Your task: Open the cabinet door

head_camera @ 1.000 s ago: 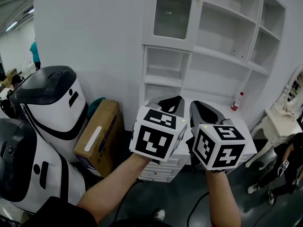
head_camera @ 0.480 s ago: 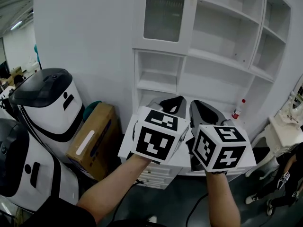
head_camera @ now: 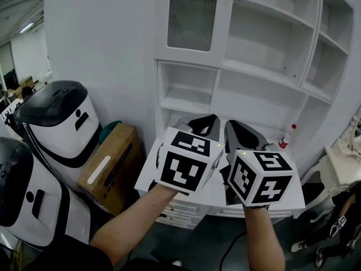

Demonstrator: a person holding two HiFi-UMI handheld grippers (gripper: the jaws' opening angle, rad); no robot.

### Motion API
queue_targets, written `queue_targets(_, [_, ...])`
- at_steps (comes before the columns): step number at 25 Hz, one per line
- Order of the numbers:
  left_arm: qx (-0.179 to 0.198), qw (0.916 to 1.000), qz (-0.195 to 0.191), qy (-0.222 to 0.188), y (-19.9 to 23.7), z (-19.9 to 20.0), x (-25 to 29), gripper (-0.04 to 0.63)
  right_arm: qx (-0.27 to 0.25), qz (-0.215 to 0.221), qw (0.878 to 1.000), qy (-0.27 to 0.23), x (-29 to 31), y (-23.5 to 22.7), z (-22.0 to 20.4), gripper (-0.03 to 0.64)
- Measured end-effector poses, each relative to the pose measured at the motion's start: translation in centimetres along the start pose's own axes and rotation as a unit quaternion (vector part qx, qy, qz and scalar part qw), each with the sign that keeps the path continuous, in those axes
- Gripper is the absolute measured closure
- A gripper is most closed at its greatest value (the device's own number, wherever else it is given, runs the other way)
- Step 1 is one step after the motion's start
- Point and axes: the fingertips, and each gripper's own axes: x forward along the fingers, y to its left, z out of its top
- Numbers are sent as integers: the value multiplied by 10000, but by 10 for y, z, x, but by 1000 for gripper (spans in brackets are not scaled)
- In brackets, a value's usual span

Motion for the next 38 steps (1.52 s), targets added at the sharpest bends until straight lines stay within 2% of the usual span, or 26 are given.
queue_targets(13, [-14, 10000, 4, 14, 13, -1, 34, 588, 39, 25, 10000, 44, 28, -22, -3, 595])
queue_targets(23, [30, 9999, -93, -50, 53, 2, 95, 588, -52, -56, 10000, 58, 94, -50, -2, 595])
queue_targets(32, [178, 9993, -226, -250, 96, 18, 149, 589, -118, -143, 9998, -28, 162, -71, 13, 595])
queue_targets(38, [351, 9956, -493, -722, 117, 40, 174, 588, -230, -216, 9994, -172, 198, -80, 31, 595])
